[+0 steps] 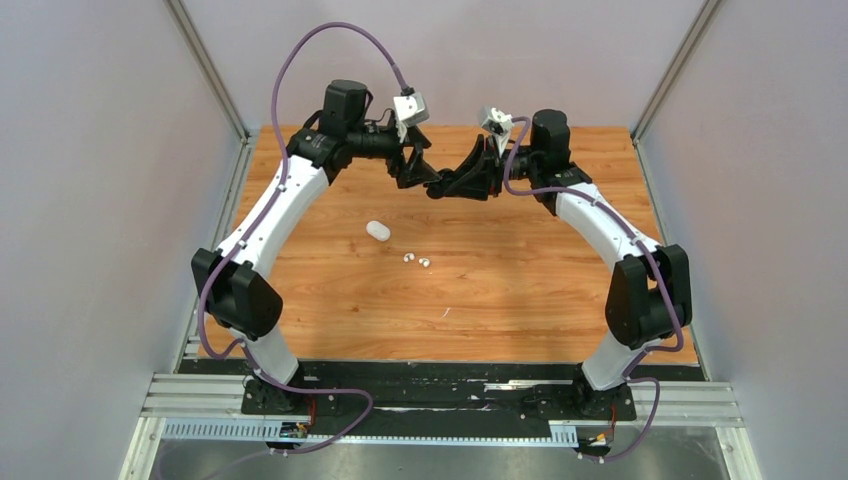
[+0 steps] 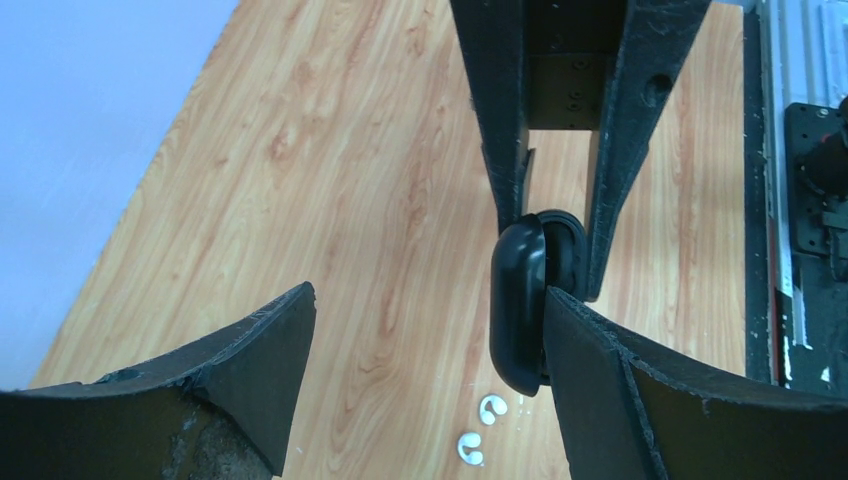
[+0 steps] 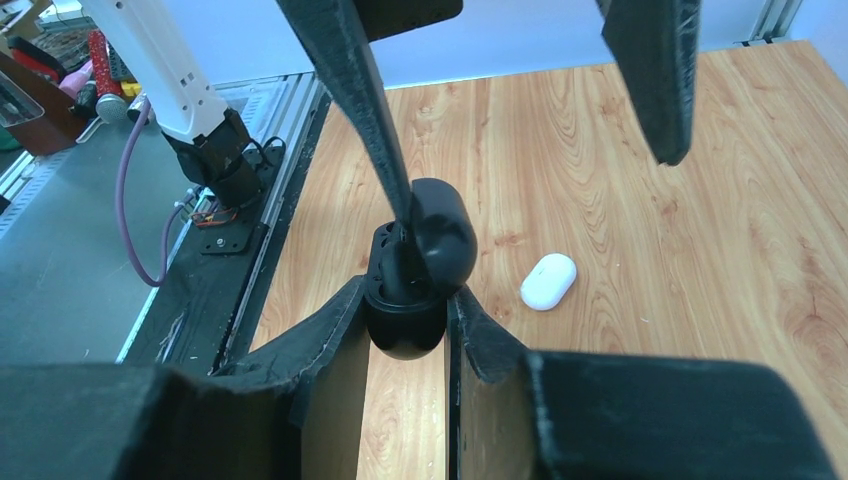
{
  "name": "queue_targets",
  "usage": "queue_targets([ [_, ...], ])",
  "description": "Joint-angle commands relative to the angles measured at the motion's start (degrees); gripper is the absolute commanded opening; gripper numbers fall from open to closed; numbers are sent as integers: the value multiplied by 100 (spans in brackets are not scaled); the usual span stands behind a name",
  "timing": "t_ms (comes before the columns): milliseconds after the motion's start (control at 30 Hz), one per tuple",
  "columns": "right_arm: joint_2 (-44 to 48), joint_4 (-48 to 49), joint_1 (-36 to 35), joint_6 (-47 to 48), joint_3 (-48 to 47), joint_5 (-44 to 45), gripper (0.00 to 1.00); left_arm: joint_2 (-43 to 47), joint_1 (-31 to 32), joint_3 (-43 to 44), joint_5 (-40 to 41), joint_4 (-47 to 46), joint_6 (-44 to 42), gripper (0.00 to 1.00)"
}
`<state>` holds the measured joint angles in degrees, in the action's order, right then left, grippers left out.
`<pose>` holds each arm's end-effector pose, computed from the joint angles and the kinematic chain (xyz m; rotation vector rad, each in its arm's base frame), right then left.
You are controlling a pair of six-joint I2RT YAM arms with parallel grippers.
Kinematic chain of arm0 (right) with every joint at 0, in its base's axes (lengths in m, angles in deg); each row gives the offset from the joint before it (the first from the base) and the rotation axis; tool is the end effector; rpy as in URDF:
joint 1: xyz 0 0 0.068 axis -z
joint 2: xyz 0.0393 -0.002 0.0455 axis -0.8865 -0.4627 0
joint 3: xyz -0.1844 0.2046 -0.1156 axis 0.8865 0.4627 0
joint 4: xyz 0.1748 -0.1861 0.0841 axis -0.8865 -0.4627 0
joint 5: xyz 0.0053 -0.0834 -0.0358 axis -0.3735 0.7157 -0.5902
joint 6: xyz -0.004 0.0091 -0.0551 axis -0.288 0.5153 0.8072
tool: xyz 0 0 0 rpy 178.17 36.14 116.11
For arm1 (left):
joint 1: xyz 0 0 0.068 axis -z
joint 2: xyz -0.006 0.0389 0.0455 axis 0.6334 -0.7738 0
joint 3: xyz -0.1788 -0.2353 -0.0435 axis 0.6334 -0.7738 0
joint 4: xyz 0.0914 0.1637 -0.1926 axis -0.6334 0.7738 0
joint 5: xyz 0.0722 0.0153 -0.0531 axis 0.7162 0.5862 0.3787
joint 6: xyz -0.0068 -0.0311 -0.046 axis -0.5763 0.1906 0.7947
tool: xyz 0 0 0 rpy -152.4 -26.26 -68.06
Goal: Insert the wireless bluetooth earbuds into the charging case
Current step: Close the charging case with the earbuds at the center of the board.
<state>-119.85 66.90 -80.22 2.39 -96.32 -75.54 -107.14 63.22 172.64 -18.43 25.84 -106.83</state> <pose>0.3628 0.1559 0.3663 -1.2241 1.3230 1.3565 0.3522 -0.1882 0.4332 1.2266 1.5673 -0.9047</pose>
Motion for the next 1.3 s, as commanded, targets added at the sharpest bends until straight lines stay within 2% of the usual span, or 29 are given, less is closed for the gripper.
queue_targets([
  [0,334,56,-25,230,23,-162,1,21,-37,358,62,-112,-26,88],
  [167,335,56,-31,231,28,-141,1,0,-118,350,-7,-214,262,88],
  [600,308,82,-26,143,35,-123,1,266,-199,-136,-575,-334,389,91],
  [767,310,117,-27,119,45,-119,1,281,-228,-220,-227,-343,299,92],
  [1100,304,126,-24,111,46,-140,2,296,-437,-578,-954,-1113,1520,92],
  [1267,292,126,-30,103,40,-132,1,282,-445,-653,-1311,-1142,1529,92],
])
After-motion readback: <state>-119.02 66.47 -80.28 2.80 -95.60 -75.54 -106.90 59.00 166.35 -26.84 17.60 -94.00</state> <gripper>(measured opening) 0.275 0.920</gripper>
